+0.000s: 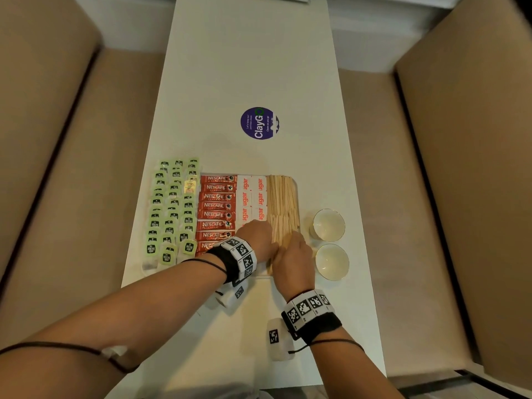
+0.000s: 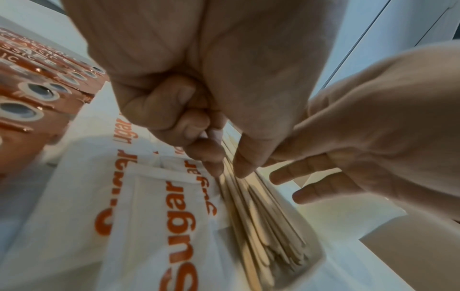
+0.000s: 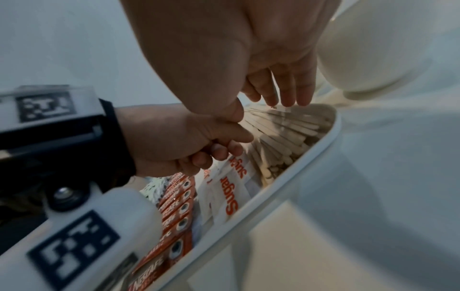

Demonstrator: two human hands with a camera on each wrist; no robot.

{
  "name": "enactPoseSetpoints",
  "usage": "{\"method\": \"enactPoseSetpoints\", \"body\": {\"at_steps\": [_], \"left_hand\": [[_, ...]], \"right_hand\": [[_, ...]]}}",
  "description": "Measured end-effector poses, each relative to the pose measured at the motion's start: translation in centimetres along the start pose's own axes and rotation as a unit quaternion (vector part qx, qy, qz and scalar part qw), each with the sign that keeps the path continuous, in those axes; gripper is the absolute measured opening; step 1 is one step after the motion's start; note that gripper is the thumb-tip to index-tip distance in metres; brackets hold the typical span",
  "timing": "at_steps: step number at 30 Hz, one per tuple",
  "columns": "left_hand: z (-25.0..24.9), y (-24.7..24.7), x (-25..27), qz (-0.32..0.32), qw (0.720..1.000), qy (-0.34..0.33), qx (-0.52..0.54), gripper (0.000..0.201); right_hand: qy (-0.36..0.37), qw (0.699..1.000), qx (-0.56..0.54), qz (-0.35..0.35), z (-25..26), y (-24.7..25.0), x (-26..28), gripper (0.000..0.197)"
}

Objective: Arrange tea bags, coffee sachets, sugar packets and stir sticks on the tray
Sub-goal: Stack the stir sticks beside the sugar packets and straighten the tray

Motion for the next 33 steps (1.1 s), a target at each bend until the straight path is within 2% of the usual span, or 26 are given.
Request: {"method": "enactPoseSetpoints", "body": {"at_steps": [2,6,11,17,21,24,28,33], "left_hand": [[0.2,0.2,0.1,0.001,1.0,-0.001,0.01,0.039],[0.5,0.3,0.4,0.01,1.0,0.003,0.007,0.033],[0.6,-0.3,0.6,0.039,0.999,0.004,-0.009,0.018],[0.7,0.4,0.6,0.04,0.999,-0.028,0.018,0.018],[1.2,1.3,0.7,0.018,0.999,-0.045,0.016,0.012],[1.5,1.1,0.7,0.013,0.999,-0.05,-0.002,0.004],[1.3,0.1,0.9,0.04,0.997,-0.062,-0.029,0.014],[0.7,-0.8,0.9,0.043,0.996,-0.064,-0.045,0.019]], "right_hand": [[0.022,1.0,-0.011,0.007,-0.1,-0.2,0.3,0.028],[0.064,0.997,0.01,0.042,-0.5,-1.4,1.4,0.025],[0.077,0.994,0.031,0.074,-1.1,-2.2,2.5,0.034],[0.101,0.991,0.047,0.069,-1.0,-1.7,2.7,0.036],[0.147,0.985,0.07,0.066,-0.1,-1.4,3.4,0.017],[0.164,0.977,0.106,0.081,-0.2,-1.8,3.7,0.013],[0.178,0.976,0.114,0.055,-0.5,-1.6,3.8,0.011],[0.193,0.974,0.104,0.049,-0.6,-1.4,4.0,0.011]]}}
Point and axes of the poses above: each hand's wrist, its own x-axis away from the middle knuckle, its own y-axis out of the back of the hand, z = x × y, the point moved 7 cm from there along -x, towards the middle knuckle, and after that the axes turned 10 degrees about y, right-handed, at the moved point
